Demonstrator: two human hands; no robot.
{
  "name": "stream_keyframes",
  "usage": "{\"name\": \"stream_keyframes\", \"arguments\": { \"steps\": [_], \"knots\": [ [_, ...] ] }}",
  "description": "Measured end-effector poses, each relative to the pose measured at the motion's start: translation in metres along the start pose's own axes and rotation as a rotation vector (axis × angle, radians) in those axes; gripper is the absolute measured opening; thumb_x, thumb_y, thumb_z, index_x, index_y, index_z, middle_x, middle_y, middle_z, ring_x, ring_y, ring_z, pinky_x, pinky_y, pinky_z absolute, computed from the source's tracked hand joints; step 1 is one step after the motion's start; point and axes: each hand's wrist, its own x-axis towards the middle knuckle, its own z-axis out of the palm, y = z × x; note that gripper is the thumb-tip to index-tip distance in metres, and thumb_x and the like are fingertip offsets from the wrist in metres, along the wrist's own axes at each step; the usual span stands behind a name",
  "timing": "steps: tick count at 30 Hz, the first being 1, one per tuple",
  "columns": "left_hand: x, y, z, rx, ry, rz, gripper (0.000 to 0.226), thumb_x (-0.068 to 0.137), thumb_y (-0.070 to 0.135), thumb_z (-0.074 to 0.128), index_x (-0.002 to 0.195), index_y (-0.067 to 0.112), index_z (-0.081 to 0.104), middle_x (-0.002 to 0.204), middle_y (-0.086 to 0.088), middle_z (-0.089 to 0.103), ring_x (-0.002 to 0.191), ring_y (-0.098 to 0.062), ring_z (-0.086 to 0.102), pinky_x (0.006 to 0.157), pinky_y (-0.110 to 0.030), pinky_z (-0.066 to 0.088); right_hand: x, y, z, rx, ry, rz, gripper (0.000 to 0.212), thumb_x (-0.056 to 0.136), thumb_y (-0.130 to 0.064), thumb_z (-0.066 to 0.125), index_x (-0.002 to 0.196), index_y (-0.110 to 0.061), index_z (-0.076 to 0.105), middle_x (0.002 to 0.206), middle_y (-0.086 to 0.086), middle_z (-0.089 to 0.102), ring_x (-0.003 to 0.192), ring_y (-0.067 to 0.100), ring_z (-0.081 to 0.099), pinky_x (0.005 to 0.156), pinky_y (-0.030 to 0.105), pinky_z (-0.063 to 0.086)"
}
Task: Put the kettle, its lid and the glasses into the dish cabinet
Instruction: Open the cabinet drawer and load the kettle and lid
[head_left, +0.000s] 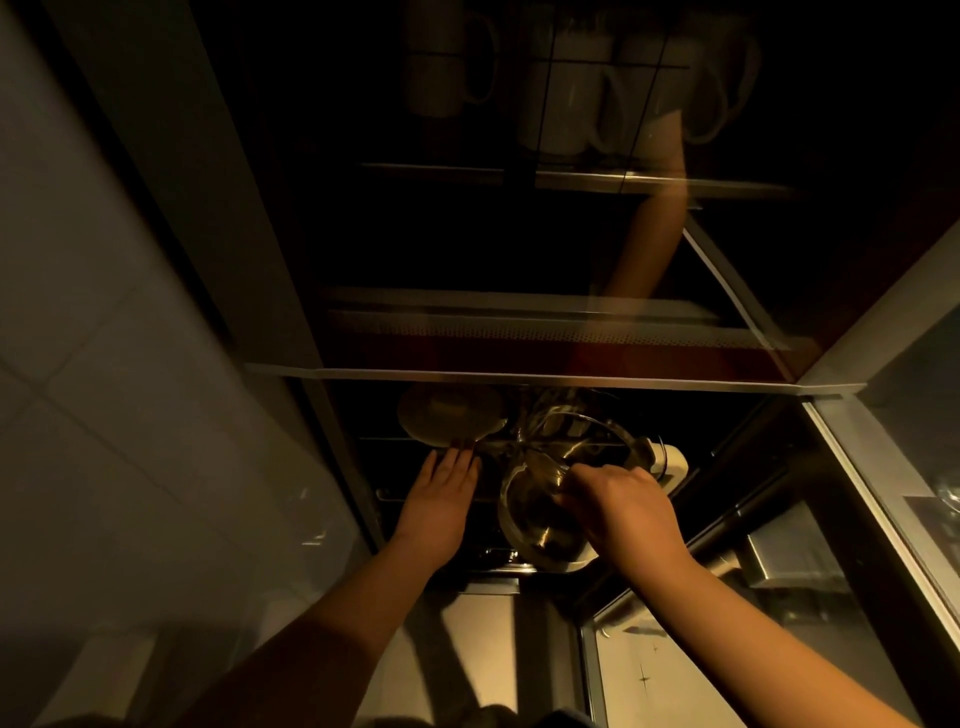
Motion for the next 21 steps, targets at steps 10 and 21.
{"name": "stream_keyframes", "arguments": {
  "steps": [10,21],
  "knots": [
    [0.022,-0.006,-0.007,0.039,-0.155,-0.084,0.081,0.087,0.022,0.055,0.149,0.008,0.005,0.154,-0.015,0.017,0.141,-0.033,0.015,0.116,-0.046,0.003,0.001,0.001,-0.002,-0.026,0.005,0.026,0.015,0.073,-0.028,0.077,0.079,-0.027,0.063,0.063,-0.007,0.060,0.059,0.012,0.055,0.059,0.022,0.030],
    [0.012,0.001,-0.025,-0.177,0.097,0.007,0.064,0.097,0.026,0.036,0.150,0.011,0.004,0.157,-0.010,0.015,0.144,-0.025,0.013,0.118,-0.038,0.000,0.001,0.001,-0.005,-0.018,-0.037,0.018,0.009,0.084,-0.033,0.065,0.093,-0.029,0.064,0.078,-0.006,0.063,0.069,0.007,0.046,0.066,0.021,0.024]
  ]
}}
